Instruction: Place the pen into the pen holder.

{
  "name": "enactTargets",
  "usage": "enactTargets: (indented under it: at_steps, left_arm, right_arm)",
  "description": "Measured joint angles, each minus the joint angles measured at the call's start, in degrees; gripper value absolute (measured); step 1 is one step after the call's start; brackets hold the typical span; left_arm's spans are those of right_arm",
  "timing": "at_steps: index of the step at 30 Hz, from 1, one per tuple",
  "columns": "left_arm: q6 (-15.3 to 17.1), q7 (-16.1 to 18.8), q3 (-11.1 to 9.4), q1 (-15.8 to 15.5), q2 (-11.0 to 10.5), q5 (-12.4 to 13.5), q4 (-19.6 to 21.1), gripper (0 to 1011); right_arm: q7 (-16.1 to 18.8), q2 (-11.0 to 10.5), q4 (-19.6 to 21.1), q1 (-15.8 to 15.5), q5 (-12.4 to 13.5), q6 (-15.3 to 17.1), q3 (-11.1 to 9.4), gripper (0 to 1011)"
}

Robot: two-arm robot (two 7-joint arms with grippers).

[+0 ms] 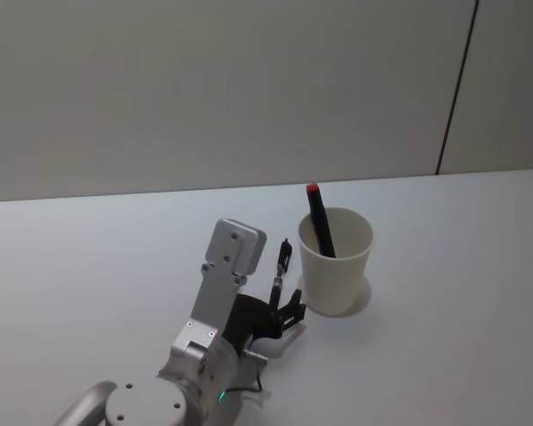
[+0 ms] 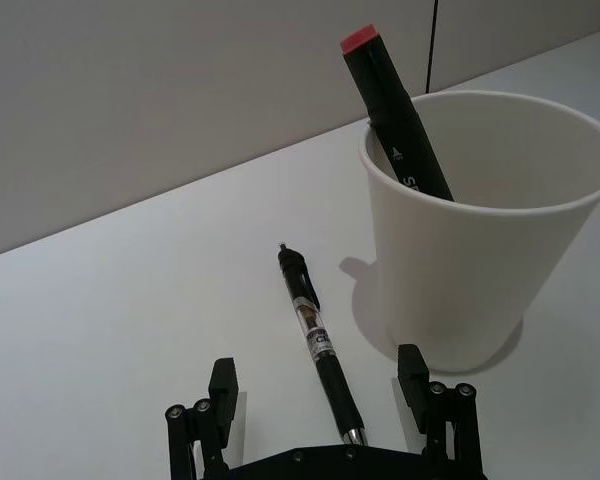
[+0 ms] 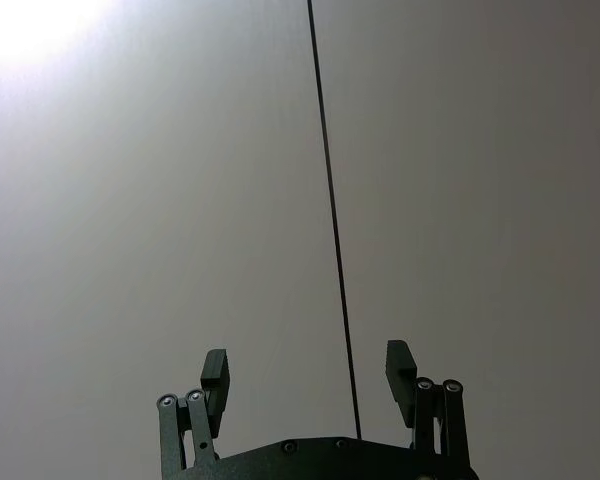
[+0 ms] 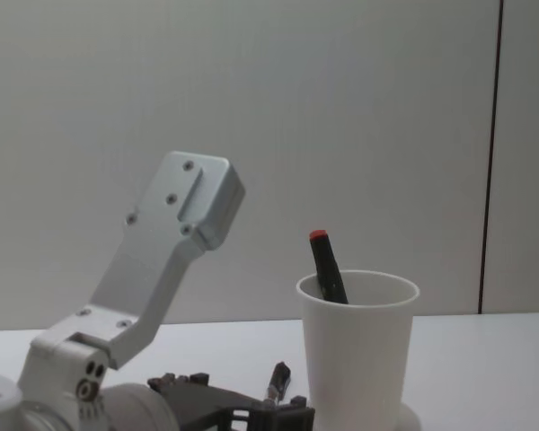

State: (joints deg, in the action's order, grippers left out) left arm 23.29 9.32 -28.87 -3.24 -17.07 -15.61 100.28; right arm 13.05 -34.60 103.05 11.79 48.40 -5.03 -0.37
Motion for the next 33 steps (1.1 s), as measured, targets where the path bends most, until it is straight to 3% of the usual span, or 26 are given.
enactTargets:
  at_steps: [33]
  left_arm:
    - [0.4,-1.8,-0.1,0.7,1.6,1.6,-1.9,1001]
  right_arm:
    - [0.0,0.0,0.0,0.0,0.0,0.0,0.0,1001]
